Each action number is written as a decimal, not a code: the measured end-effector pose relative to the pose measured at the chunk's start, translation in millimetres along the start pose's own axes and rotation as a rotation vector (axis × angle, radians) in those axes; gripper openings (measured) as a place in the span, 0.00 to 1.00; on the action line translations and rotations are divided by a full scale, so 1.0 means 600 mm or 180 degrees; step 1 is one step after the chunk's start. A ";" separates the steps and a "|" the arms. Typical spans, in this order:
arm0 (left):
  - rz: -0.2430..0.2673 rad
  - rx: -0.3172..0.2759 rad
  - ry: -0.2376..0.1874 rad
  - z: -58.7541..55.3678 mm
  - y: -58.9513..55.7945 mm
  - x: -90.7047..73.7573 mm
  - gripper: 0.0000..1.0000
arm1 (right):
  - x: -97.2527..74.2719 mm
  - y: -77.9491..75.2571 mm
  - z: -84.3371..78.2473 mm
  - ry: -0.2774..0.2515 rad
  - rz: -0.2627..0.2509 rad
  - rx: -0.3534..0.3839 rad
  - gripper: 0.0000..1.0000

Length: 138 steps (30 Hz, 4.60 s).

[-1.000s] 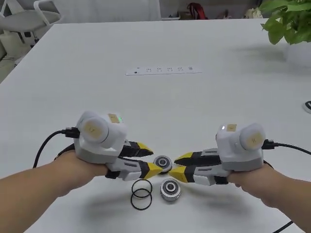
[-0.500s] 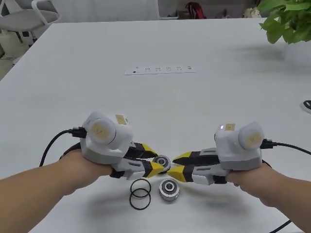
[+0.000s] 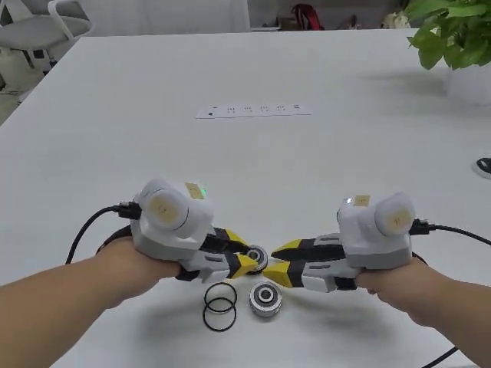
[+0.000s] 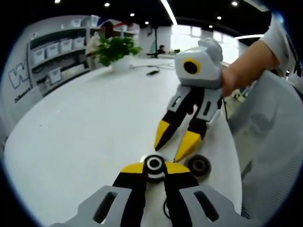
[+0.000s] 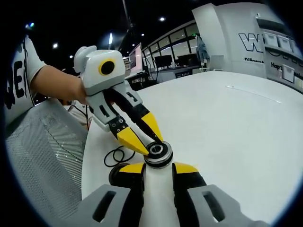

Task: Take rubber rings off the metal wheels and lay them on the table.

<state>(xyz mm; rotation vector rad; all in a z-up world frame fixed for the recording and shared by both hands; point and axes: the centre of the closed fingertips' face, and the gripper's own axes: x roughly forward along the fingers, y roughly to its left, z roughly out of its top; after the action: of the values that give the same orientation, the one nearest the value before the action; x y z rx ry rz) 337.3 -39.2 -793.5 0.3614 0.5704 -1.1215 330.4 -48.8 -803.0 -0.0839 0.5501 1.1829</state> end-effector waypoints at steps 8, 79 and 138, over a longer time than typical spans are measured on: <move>0.0004 0.0056 0.0018 0.000 0.001 0.003 0.14 | 0.002 0.000 0.001 0.0002 -0.0002 -0.0010 0.19; 0.0088 -0.0055 0.0017 0.004 0.007 0.010 0.13 | 0.016 -0.008 0.007 0.0109 -0.0061 -0.0451 0.20; 0.0147 -0.0064 0.0035 0.003 0.008 0.008 0.13 | -0.003 -0.025 -0.001 0.0012 -0.0144 0.0651 0.00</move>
<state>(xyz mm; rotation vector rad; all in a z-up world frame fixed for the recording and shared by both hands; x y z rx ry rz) 343.9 -41.9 -794.9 0.3617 0.5800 -1.0694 343.0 -56.2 -806.3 0.0758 0.6665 1.0769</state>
